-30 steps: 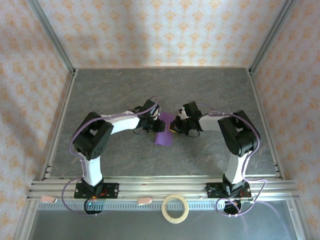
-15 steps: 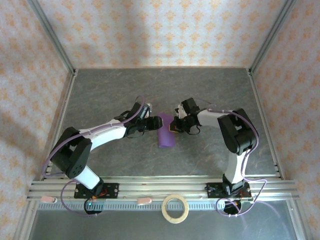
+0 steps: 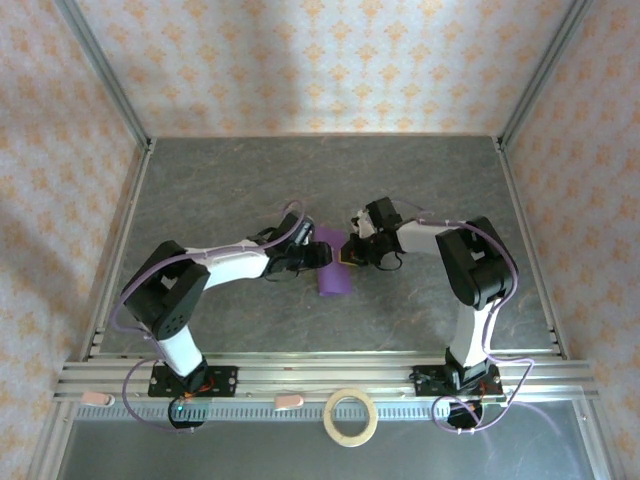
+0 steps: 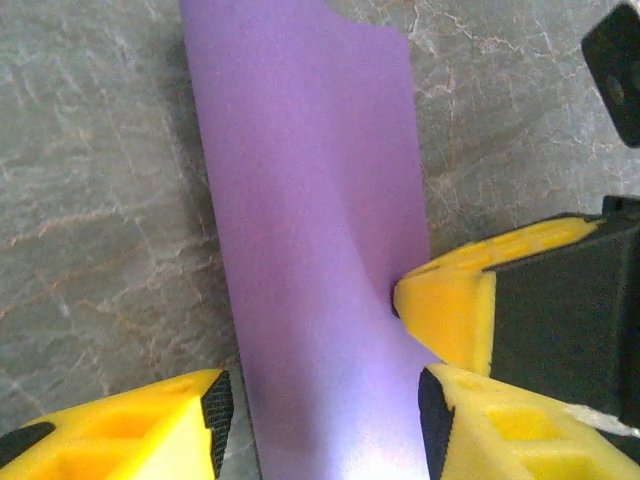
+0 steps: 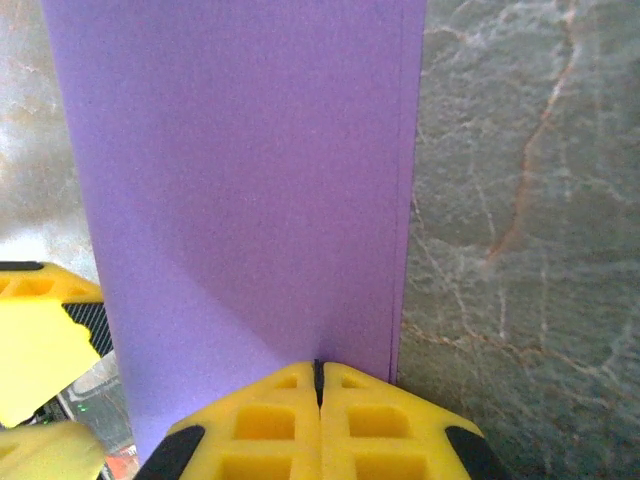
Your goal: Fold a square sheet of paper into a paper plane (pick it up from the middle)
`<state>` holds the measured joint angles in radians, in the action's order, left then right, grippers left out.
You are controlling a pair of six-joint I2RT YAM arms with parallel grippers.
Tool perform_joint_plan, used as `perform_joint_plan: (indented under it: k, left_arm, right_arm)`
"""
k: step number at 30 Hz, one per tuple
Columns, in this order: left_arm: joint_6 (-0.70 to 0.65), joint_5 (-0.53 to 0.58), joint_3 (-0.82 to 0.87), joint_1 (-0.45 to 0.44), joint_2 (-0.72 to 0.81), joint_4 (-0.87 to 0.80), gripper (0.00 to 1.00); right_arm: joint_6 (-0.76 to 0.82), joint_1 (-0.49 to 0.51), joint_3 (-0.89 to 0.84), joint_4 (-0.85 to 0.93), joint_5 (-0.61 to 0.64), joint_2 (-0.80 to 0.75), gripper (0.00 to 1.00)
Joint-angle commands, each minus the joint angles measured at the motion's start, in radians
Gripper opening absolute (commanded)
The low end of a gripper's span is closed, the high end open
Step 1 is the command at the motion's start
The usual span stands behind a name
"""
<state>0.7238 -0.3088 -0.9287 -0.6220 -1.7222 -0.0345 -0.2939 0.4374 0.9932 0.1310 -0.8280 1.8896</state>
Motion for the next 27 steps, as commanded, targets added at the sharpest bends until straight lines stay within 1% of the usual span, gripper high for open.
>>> perform_joint_plan:
  k: [1, 9, 20, 24, 27]
  left_arm:
    - [-0.06, 0.039, -0.049, -0.002, -0.028, -0.055, 0.54]
    - [-0.128, 0.087, -0.086, -0.002, -0.073, -0.139, 0.48]
    - [-0.186, 0.121, -0.084, -0.002, -0.085, -0.166, 0.46]
    - [-0.189, 0.127, -0.087, -0.002, -0.086, -0.169, 0.45]
    - [-0.194, 0.133, -0.091, -0.001, -0.088, -0.171, 0.45]
  right_arm:
    - [-0.011, 0.006, -0.042, 0.062, 0.049, 0.017, 0.04]
    - [-0.026, 0.006, -0.045, 0.042, 0.024, 0.011, 0.06]
    - [-0.042, 0.004, -0.002, 0.034, -0.015, -0.02, 0.11]
    - [-0.081, -0.002, -0.004, -0.026, -0.056, -0.093, 0.17]
    - [-0.111, -0.029, -0.013, -0.037, -0.008, -0.159, 0.18]
